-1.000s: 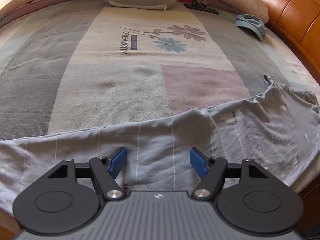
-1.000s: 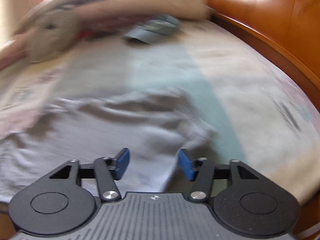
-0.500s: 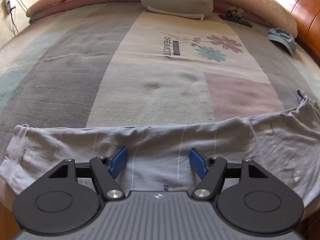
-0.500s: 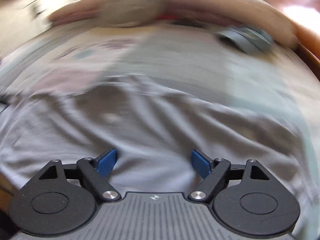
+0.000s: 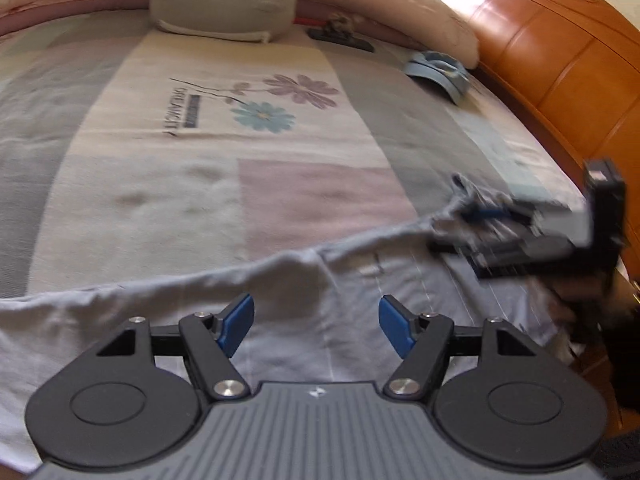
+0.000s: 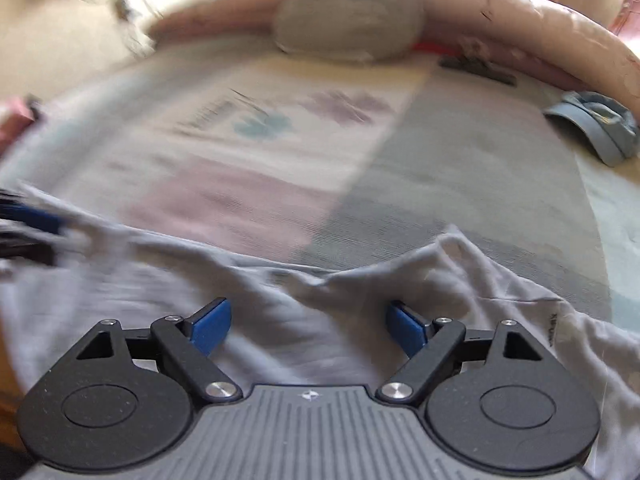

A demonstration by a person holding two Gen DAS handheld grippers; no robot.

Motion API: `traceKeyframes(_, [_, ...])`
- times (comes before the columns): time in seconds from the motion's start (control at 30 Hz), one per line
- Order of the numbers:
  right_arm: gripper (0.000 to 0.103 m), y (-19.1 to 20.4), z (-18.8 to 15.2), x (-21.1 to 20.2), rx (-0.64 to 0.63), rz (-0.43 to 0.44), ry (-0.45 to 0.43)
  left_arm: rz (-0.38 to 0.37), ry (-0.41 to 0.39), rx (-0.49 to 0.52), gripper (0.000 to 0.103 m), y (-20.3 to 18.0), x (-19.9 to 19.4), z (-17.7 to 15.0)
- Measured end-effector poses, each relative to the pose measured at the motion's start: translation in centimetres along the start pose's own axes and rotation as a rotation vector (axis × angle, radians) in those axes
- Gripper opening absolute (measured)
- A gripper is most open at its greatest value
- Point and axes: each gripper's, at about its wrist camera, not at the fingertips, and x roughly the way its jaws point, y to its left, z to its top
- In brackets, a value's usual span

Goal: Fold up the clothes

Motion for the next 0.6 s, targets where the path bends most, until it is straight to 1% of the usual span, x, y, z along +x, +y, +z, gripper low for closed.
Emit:
traceKeyframes(0.07, [0.089, -0.8, 0.5, 0.6, 0.0, 0.011, -0.022, 0.022, 0.011, -0.01, 0.071, 0.5, 0.8, -0.2])
traceKeyframes(0.13, [0.089, -1.1, 1.2, 0.3, 0.047, 0.015, 0.001, 0.059, 0.026, -0.036, 0.068, 1.3, 1.4, -0.3])
traceKeyframes(0.2, [0.089, -0.7, 1.6, -0.6, 0.068, 0.004, 0.005, 0.038, 0.006, -0.072, 0.068, 2.1, 1.1, -0.1])
traceKeyframes(0.3, [0.091, -0.8, 1.1, -3.1, 0.097, -0.028, -0.025, -0.039, -0.032, -0.085, 0.069, 2.2, 0.2, 0.5])
traceKeyframes(0.33, [0.092, -1.0, 0.7, -3.8, 0.11, -0.05, -0.03, -0.057, -0.036, -0.078, 0.07, 2.0, 0.2, 0.7])
traceKeyframes(0.43, [0.096, -2.1, -1.0, -4.8, 0.151, -0.108, -0.015, -0.104, -0.009, -0.077, 0.073, 1.4, 1.6, 0.7])
traceKeyframes(0.47, [0.096, -2.7, -1.6, -4.5, 0.171, -0.12, 0.003, -0.112, 0.003, -0.079, 0.073, 1.3, 2.1, 0.7])
traceKeyframes(0.53, [0.096, -3.8, -2.8, -3.8, 0.209, -0.145, 0.038, -0.092, 0.038, -0.086, 0.07, 1.0, 3.3, 0.8])
traceKeyframes(0.57, [0.096, -4.2, -3.3, -3.5, 0.228, -0.17, 0.06, -0.092, 0.032, -0.068, 0.07, 0.4, 3.1, 1.3])
traceKeyframes(0.6, [0.096, -4.4, -3.6, -3.8, 0.241, -0.177, 0.057, -0.097, 0.024, -0.052, 0.07, -0.1, 2.8, 1.9])
